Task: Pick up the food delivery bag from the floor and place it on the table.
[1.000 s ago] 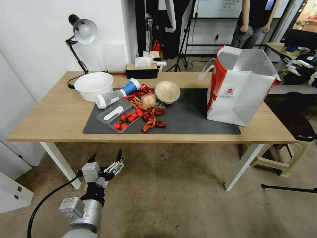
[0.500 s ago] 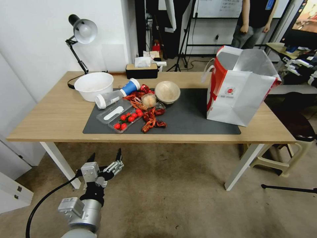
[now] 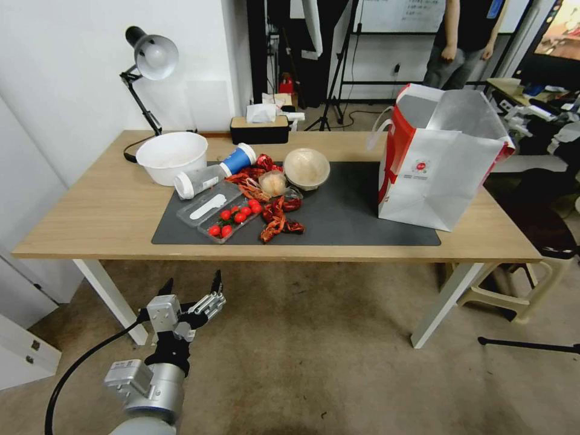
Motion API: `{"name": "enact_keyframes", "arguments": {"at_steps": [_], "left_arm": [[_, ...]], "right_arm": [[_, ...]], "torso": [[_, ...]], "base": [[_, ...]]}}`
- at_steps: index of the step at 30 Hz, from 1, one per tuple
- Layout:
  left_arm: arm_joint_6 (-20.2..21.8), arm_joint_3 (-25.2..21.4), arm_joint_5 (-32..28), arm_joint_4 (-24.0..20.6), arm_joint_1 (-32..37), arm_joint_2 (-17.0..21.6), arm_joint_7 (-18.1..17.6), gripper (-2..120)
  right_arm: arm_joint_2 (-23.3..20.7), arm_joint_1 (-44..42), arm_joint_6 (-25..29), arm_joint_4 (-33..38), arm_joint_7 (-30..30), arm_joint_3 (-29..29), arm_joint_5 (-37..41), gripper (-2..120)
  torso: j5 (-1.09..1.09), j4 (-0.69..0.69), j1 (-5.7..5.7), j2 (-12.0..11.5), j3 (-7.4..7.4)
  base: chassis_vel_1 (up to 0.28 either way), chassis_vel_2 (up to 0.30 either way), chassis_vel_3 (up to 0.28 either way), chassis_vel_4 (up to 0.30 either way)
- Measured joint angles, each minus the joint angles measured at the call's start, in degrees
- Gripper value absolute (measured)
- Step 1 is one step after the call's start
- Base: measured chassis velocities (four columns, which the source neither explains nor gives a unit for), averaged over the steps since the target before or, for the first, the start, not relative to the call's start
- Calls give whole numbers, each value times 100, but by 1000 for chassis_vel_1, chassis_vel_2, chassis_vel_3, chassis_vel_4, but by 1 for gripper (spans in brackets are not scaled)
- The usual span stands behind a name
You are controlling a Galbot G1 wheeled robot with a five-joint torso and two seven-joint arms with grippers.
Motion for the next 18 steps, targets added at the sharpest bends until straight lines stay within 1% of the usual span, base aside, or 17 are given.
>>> {"name": "enact_keyframes", "arguments": {"at_steps": [1,3,5,7,8,10,12,15,16,18], "left_arm": [[2,0,2,-3,-2,-3,2,100],[2,1,4,-5,-2,-6,4,100],[4,2,13,-15,-1,-13,14,100],[5,-2,20,-23,5,-18,24,100],[5,-2,20,-23,5,-18,24,100],[7,-14,35,-45,14,-24,40,100],[12,-20,50,-53,20,-26,54,100],[27,-59,138,-93,51,-59,136,100],[27,-59,138,-93,51,-59,136,100],[25,-67,187,-97,61,-91,161,100]], "right_arm": [[78,-202,91,186,109,99,-144,100],[119,-291,121,261,154,145,-220,100],[347,-693,265,580,305,330,-679,100],[579,-926,412,804,433,348,-1056,100],[579,-926,412,804,433,348,-1056,100],[827,-1105,654,1051,593,345,-1424,100],[914,-1156,696,1141,654,342,-1552,100],[1207,-1314,809,1477,837,313,-2063,100],[1207,-1314,809,1477,837,313,-2063,100],[1402,-1484,892,1675,931,296,-2491,100]], "torso": [[0,0,0,0,0],[0,0,0,0,0],[0,-1,0,0,0],[1,-1,0,0,0],[1,-1,0,0,0],[0,-1,0,0,0],[1,-2,0,0,0],[0,0,0,0,0],[0,0,0,0,0],[0,1,0,0,0]], "base": [[0,0,0,0],[0,0,0,0],[0,0,0,0],[0,0,0,0],[0,0,0,0],[0,0,0,0],[0,0,0,0],[0,0,0,0],[0,0,0,0],[0,0,0,0]]}}
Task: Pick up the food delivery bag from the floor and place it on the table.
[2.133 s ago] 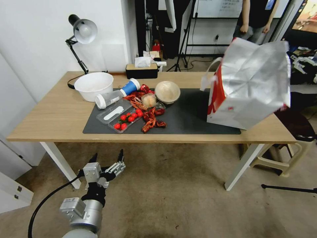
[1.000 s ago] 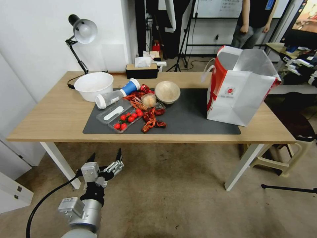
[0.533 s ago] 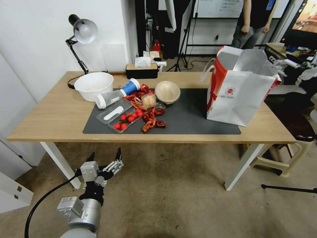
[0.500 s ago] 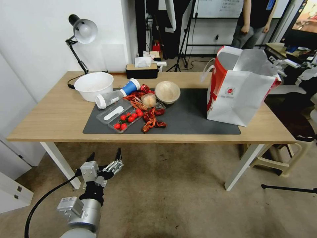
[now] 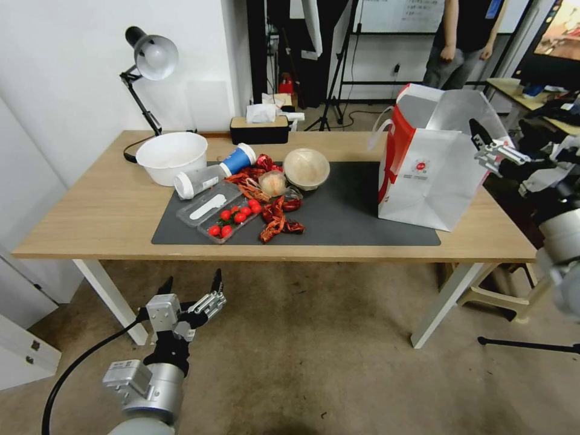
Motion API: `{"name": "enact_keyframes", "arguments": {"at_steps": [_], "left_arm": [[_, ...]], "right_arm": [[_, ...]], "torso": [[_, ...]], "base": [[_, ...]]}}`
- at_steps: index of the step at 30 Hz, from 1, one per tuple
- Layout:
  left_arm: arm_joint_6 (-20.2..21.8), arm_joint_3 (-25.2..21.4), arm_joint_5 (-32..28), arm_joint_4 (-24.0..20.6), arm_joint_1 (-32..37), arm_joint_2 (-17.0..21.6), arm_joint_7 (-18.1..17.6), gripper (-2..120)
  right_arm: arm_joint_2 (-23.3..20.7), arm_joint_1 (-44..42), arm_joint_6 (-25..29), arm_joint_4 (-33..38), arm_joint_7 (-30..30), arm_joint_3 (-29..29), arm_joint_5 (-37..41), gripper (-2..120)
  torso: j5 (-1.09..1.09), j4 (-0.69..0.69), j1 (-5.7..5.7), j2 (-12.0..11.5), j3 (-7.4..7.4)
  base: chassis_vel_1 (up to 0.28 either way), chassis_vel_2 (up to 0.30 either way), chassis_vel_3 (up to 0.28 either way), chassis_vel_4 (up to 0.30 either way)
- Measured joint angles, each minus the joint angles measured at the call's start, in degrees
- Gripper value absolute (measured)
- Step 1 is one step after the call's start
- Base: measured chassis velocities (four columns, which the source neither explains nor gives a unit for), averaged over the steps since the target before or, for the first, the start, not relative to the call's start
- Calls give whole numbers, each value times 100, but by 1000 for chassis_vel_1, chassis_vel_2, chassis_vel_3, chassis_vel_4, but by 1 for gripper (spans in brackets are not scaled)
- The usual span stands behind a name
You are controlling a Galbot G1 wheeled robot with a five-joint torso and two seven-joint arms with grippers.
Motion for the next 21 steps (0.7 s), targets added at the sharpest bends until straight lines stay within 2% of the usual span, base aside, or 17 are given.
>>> {"name": "enact_keyframes", "arguments": {"at_steps": [9,11,13,16,17,20,21], "left_arm": [[-4,29,78,10,-32,-5,48,100],[-8,38,93,33,-48,7,68,100],[-9,39,93,37,-51,12,88,100],[-10,51,85,54,-75,24,144,100],[-10,51,85,54,-75,24,144,100],[-24,83,84,109,-110,24,193,100],[-24,83,84,109,-110,24,193,100]], "right_arm": [[759,-765,527,438,236,-55,-1383,100],[1307,-1209,820,576,360,-152,-2116,100],[1456,-1325,899,604,404,-178,-2314,100],[2039,-1771,1140,670,601,-294,-3089,100],[2039,-1771,1140,670,601,-294,-3089,100],[2683,-2129,1454,684,794,-527,-3947,100],[2683,-2129,1454,684,794,-527,-3947,100]], "torso": [[0,-2,0,0,0],[2,-2,0,0,0],[0,-2,0,0,0],[0,-2,0,0,0],[0,-2,0,0,0],[-1,-1,0,1,0],[-1,-1,0,1,0]], "base": [[0,0,0,0],[0,0,0,0],[0,0,0,0],[0,0,0,0],[0,0,0,0],[0,0,0,0],[0,0,0,0]]}}
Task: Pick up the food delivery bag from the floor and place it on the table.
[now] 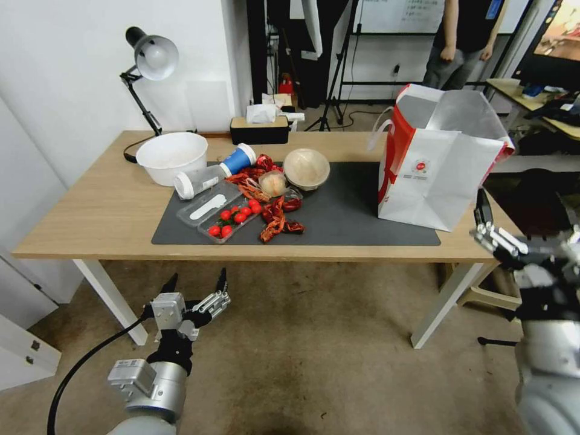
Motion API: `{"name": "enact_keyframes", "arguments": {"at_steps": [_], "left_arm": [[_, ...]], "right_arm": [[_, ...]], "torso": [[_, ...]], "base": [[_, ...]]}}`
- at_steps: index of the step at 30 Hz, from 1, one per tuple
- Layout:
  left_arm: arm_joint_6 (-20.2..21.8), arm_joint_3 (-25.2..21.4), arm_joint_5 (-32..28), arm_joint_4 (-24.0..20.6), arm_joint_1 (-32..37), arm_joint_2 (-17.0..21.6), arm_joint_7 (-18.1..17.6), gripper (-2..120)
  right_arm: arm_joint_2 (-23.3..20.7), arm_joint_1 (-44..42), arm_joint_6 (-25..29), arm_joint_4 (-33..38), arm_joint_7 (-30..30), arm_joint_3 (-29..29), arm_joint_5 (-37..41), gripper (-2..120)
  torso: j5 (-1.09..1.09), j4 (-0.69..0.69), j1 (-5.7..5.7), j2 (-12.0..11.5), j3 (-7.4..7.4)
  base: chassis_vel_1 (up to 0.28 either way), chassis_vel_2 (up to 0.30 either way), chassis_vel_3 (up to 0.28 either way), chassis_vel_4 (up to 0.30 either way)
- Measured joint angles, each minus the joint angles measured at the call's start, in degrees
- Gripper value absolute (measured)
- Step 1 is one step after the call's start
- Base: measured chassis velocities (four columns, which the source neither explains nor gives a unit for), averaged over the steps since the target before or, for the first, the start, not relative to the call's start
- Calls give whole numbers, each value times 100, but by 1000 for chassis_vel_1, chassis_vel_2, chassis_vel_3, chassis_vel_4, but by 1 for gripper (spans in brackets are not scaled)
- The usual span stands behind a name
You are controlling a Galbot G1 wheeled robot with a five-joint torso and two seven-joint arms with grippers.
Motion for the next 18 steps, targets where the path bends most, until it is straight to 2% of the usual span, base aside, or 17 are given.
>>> {"name": "enact_keyframes", "arguments": {"at_steps": [4,8,13,18], "left_arm": [[-49,19,21,51,-15,0,76,100],[-105,34,69,112,-18,-2,150,100],[-184,40,175,231,-50,-16,178,100],[-299,23,238,418,-78,-22,206,100]], "right_arm": [[431,-188,242,-106,-27,-291,-427,100],[645,-247,416,-371,-192,-502,-528,100],[628,-182,487,-731,-494,-668,-172,100],[385,58,379,-1240,-934,-773,411,100]], "torso": [[1,0,0,0,0],[2,0,0,0,0],[2,0,0,0,0],[3,1,0,-1,1]], "base": [[0,0,0,0],[0,0,0,0],[0,0,0,0],[0,0,0,0]]}}
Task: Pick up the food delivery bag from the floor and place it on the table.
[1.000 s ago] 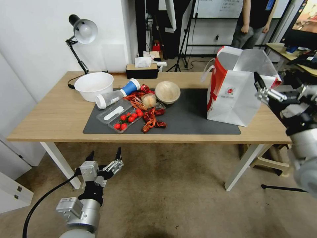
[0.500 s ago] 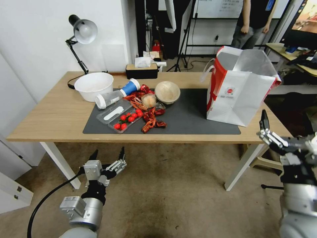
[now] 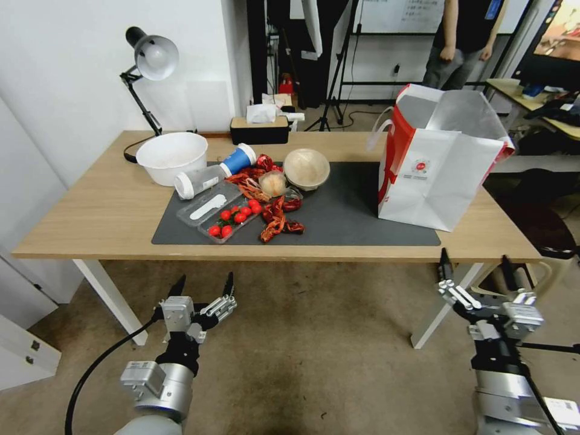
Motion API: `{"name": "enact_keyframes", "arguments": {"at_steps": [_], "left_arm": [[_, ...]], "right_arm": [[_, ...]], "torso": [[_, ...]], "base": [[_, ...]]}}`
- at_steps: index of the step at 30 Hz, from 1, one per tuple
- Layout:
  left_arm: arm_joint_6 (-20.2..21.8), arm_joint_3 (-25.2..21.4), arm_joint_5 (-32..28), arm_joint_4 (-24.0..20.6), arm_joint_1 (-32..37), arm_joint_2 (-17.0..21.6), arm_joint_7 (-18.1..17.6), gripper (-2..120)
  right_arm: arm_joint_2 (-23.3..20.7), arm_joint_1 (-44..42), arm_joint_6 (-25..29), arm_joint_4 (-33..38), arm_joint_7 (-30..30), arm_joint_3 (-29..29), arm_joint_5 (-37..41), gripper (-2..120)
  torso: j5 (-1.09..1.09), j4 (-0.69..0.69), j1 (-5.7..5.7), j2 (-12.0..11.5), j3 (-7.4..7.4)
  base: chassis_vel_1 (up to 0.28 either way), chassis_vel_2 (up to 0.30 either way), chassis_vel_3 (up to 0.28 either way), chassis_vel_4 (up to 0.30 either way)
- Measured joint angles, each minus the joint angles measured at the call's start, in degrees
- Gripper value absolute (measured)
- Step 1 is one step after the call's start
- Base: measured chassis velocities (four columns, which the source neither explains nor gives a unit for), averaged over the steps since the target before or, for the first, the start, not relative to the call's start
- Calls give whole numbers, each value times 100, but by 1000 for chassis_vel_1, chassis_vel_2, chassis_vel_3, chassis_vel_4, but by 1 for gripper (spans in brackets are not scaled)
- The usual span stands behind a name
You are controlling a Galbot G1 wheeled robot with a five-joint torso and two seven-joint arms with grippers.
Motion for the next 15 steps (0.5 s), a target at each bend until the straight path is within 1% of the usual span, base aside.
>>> {"name": "enact_keyframes", "arguments": {"at_steps": [2,3,6,15], "left_arm": [[-73,-20,2,96,-10,2,-5,100],[-73,-20,2,96,-10,2,-5,100],[-141,-32,2,146,-20,7,-13,100],[-188,-76,-17,169,-49,62,28,100]], "right_arm": [[-123,96,-130,-146,-151,-32,285,100],[-123,96,-130,-146,-151,-32,285,100],[-210,220,-247,-345,-271,-91,619,100],[-275,325,-474,-453,-431,-143,908,100]], "torso": [[-1,0,0,0,0],[-1,0,0,0,0],[0,0,0,0,0],[0,-1,0,0,0]], "base": [[0,0,0,0],[0,0,0,0],[0,0,0,0],[0,0,0,0]]}}
